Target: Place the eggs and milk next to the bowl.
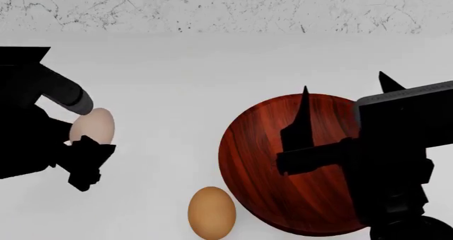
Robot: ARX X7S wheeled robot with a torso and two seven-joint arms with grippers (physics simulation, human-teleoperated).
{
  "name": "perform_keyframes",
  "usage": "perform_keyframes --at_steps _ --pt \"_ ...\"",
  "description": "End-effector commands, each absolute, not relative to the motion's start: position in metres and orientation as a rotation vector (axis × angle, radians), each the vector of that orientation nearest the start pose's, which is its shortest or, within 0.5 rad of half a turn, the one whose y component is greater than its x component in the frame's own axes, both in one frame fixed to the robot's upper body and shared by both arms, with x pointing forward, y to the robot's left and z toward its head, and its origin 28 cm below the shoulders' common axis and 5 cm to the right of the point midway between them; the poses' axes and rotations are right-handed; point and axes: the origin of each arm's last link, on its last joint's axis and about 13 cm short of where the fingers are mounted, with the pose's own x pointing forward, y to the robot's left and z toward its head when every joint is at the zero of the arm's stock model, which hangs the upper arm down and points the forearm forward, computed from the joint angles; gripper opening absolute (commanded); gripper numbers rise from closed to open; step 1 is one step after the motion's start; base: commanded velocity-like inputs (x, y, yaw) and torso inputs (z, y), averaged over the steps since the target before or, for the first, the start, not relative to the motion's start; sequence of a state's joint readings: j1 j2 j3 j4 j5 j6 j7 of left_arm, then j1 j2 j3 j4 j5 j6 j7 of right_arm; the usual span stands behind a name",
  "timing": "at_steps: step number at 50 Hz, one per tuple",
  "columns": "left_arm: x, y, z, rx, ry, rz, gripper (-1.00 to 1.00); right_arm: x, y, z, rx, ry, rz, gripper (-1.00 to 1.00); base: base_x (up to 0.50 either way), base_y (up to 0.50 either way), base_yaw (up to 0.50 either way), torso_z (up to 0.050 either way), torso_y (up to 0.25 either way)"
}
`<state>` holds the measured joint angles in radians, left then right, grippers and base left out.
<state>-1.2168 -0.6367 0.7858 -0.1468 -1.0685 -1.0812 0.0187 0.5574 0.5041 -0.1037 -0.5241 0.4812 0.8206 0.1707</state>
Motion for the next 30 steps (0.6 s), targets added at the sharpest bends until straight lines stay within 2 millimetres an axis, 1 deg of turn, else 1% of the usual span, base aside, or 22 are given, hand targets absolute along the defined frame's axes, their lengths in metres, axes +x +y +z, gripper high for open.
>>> perform_keyframes --at_steps 1,17,24,30 --pt "0.362 0.247 0.238 0.328 0.561 -0.588 -1.0 0.261 -0.156 0.206 -0.197 -0.168 0.081 1.0 0.0 0.0 0.0 0.0 0.0" --pt "0.399 0.225 0.238 0.432 0.575 -0.7 -1.0 0.265 -0.16 0.205 -0.194 -0.161 0.066 1.0 0.0 0.0 0.0 0.0 0.0" --pt "0.406 0.214 0.237 0.454 0.596 -0.763 -1.0 0.265 -0.161 0.206 -0.197 -0.159 0.06 1.0 0.0 0.0 0.0 0.0 0.0" --pt "0.411 0.206 0.232 0.479 0.614 -0.799 -1.0 0.266 -0.161 0.208 -0.2 -0.16 0.059 1.0 0.0 0.0 0.0 0.0 0.0"
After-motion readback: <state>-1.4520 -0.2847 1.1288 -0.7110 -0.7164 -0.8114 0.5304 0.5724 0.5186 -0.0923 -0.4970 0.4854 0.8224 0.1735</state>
